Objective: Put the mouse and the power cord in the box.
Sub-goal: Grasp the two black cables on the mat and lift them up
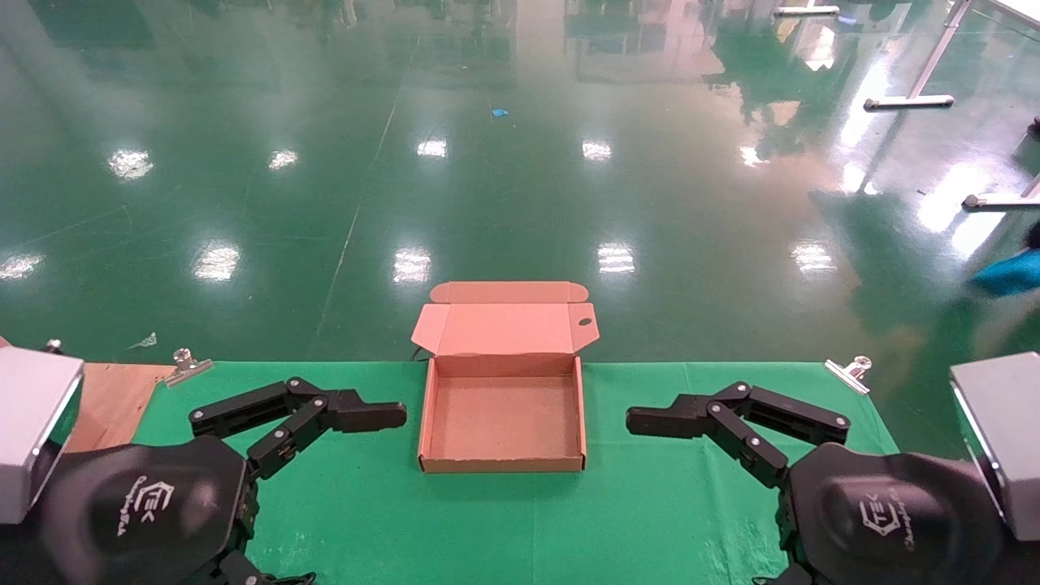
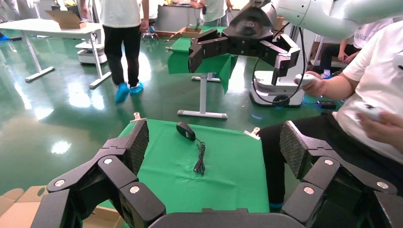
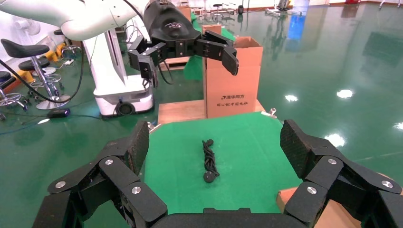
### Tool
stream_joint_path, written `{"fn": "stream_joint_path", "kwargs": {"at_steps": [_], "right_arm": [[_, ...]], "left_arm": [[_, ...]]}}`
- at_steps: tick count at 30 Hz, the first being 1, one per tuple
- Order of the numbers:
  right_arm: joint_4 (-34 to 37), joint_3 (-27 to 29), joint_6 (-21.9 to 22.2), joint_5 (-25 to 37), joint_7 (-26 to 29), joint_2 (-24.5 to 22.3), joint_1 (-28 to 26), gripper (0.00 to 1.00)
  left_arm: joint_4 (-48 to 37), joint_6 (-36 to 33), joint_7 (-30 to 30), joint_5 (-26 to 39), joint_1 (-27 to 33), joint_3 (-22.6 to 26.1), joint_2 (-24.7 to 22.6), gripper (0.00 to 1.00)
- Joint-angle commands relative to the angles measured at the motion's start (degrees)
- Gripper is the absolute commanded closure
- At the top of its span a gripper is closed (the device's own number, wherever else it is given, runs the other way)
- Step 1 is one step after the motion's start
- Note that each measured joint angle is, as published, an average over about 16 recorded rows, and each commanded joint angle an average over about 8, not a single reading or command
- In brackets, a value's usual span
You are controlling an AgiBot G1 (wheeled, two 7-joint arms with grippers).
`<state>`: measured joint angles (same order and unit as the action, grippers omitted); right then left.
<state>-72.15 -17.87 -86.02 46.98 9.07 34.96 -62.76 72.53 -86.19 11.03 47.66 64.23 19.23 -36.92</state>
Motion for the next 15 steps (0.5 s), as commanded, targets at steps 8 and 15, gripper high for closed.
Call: {"fn": "stream_joint_path", "kwargs": {"at_steps": [8,15], "right_arm": [[6.42,-6.90,-1.85,18.80,-8.35,2.12,-6.16,0.00],[16.06,-15.18,-0.31,39.30,-18.63,8.35,-14.64,0.00]], "left_arm": [[-7.49,-1.72,-1.32,18.69,8.32,9.27,-5.26,0.00],[-21.26,-1.23,-8.64,36.77,15.51,17.50,-10.17,0.00]]}}
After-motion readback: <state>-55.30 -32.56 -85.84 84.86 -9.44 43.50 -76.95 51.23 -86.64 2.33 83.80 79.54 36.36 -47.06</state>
